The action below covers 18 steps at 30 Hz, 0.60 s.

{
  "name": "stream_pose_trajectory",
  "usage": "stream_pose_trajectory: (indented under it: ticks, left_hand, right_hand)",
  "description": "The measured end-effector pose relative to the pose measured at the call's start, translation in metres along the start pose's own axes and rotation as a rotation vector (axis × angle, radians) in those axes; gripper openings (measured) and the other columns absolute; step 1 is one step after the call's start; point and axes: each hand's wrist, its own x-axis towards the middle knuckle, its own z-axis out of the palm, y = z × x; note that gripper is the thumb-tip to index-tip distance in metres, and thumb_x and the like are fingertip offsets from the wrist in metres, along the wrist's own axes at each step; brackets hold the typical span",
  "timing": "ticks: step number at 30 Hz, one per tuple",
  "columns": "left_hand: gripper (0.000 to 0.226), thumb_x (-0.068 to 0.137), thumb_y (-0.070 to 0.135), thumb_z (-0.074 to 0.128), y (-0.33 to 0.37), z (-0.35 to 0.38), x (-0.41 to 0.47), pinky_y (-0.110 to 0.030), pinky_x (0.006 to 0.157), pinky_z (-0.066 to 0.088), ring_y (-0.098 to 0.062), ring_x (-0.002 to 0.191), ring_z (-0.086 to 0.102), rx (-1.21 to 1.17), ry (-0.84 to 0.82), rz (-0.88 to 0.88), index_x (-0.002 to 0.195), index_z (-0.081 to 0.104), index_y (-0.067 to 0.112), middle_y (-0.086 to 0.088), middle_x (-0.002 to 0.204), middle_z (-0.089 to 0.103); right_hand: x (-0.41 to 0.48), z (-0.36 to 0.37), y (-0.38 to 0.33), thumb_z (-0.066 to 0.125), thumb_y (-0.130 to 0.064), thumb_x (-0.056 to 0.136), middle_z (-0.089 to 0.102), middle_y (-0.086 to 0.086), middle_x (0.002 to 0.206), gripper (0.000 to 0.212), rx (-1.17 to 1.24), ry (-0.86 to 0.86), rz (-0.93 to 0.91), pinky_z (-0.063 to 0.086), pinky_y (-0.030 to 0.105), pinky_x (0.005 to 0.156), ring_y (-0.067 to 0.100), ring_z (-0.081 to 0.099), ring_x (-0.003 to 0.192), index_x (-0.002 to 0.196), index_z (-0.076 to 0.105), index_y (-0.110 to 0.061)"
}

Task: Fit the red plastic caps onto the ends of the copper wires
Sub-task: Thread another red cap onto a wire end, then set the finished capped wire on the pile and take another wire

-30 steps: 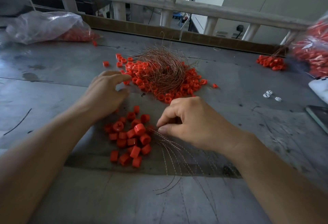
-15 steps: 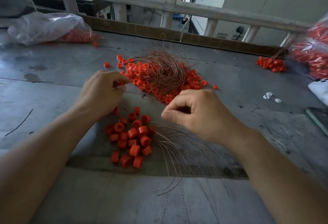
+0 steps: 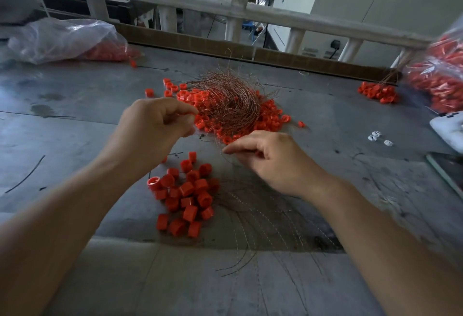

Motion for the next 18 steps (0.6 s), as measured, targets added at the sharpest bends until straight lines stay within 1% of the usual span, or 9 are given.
stream_pose_trajectory:
  ticks: [2, 3, 4, 6, 8, 11, 12, 14, 18]
  left_hand:
    - [0.021, 0.085, 0.014, 0.061, -0.0007, 0.0014, 0.0001, -0.006, 0.061, 0.046, 0.013, 0.066, 0.061, -0.037, -0.023, 0.007, 0.083, 0.063, 0.034, 0.016, 0.073, 0.065]
    - [0.023, 0.085, 0.014, 0.061, -0.0011, 0.0017, 0.0003, -0.009, 0.062, 0.046, 0.012, 0.067, 0.062, -0.048, -0.027, 0.009, 0.081, 0.062, 0.037, 0.016, 0.073, 0.066]
    - [0.024, 0.085, 0.015, 0.061, -0.0014, 0.0018, 0.0006, -0.011, 0.062, 0.046, 0.010, 0.067, 0.063, -0.060, -0.030, 0.009, 0.080, 0.061, 0.038, 0.016, 0.072, 0.066]
    - [0.026, 0.085, 0.013, 0.061, -0.0021, 0.0013, 0.0014, -0.011, 0.060, 0.049, 0.006, 0.067, 0.064, -0.104, -0.033, -0.001, 0.079, 0.062, 0.039, 0.016, 0.071, 0.067]
    - [0.027, 0.084, 0.012, 0.062, -0.0031, 0.0009, 0.0023, -0.007, 0.059, 0.049, 0.004, 0.067, 0.064, -0.142, -0.035, -0.012, 0.078, 0.062, 0.038, 0.016, 0.069, 0.067]
    - [0.026, 0.084, 0.011, 0.062, -0.0030, 0.0010, 0.0018, -0.005, 0.056, 0.047, 0.005, 0.067, 0.064, -0.168, -0.045, -0.014, 0.078, 0.063, 0.037, 0.018, 0.067, 0.068]
    - [0.026, 0.084, 0.010, 0.062, -0.0029, 0.0011, 0.0017, -0.005, 0.056, 0.047, 0.006, 0.066, 0.064, -0.176, -0.048, -0.015, 0.078, 0.063, 0.036, 0.020, 0.069, 0.068]
    - [0.027, 0.084, 0.010, 0.061, -0.0036, 0.0013, 0.0014, -0.005, 0.055, 0.046, 0.006, 0.066, 0.064, -0.189, -0.052, -0.016, 0.078, 0.062, 0.037, 0.022, 0.071, 0.068]
    - [0.028, 0.083, 0.010, 0.062, -0.0051, 0.0006, 0.0018, -0.007, 0.056, 0.048, 0.004, 0.067, 0.065, -0.218, -0.056, -0.018, 0.078, 0.063, 0.037, 0.021, 0.070, 0.069]
  right_hand:
    - [0.0011, 0.0028, -0.0016, 0.048, 0.000, 0.091, 0.053, -0.020, 0.090, 0.033, 0.019, -0.049, -0.024, 0.037, 0.000, 0.077, -0.010, 0.052, 0.082, 0.110, 0.066, -0.020]
    - [0.0019, 0.0041, -0.0022, 0.044, 0.006, 0.089, 0.052, -0.020, 0.087, 0.040, 0.007, -0.072, -0.031, 0.037, 0.000, 0.074, -0.010, 0.051, 0.079, 0.111, 0.065, -0.020]
    - [0.0029, 0.0054, -0.0028, 0.040, 0.010, 0.086, 0.053, -0.017, 0.086, 0.047, -0.014, -0.098, -0.036, 0.037, 0.001, 0.073, -0.007, 0.051, 0.079, 0.112, 0.065, -0.020]
    - [0.0047, 0.0073, -0.0036, 0.036, 0.015, 0.080, 0.055, -0.007, 0.090, 0.053, -0.050, -0.139, -0.048, 0.038, 0.006, 0.074, 0.003, 0.050, 0.084, 0.111, 0.065, -0.017]
    - [0.0063, 0.0079, -0.0046, 0.037, 0.014, 0.080, 0.055, -0.002, 0.095, 0.049, -0.052, -0.148, -0.050, 0.042, 0.014, 0.077, 0.010, 0.051, 0.088, 0.109, 0.066, -0.014]
    - [0.0066, 0.0069, -0.0036, 0.045, 0.007, 0.083, 0.059, 0.006, 0.103, 0.037, -0.024, -0.153, -0.056, 0.044, 0.026, 0.084, 0.015, 0.054, 0.094, 0.107, 0.067, -0.010]
    - [0.0063, 0.0064, -0.0028, 0.047, 0.006, 0.084, 0.060, 0.006, 0.103, 0.034, -0.015, -0.153, -0.058, 0.044, 0.026, 0.085, 0.015, 0.054, 0.095, 0.106, 0.067, -0.010]
    - [0.0055, 0.0054, -0.0013, 0.052, 0.005, 0.085, 0.060, 0.003, 0.101, 0.028, 0.007, -0.121, -0.066, 0.043, 0.021, 0.086, 0.011, 0.054, 0.095, 0.103, 0.068, -0.009]
    - [0.0066, 0.0009, 0.0036, 0.066, -0.003, 0.079, 0.059, -0.007, 0.086, 0.017, 0.077, 0.061, -0.095, 0.045, 0.013, 0.081, 0.005, 0.057, 0.085, 0.094, 0.071, -0.011]
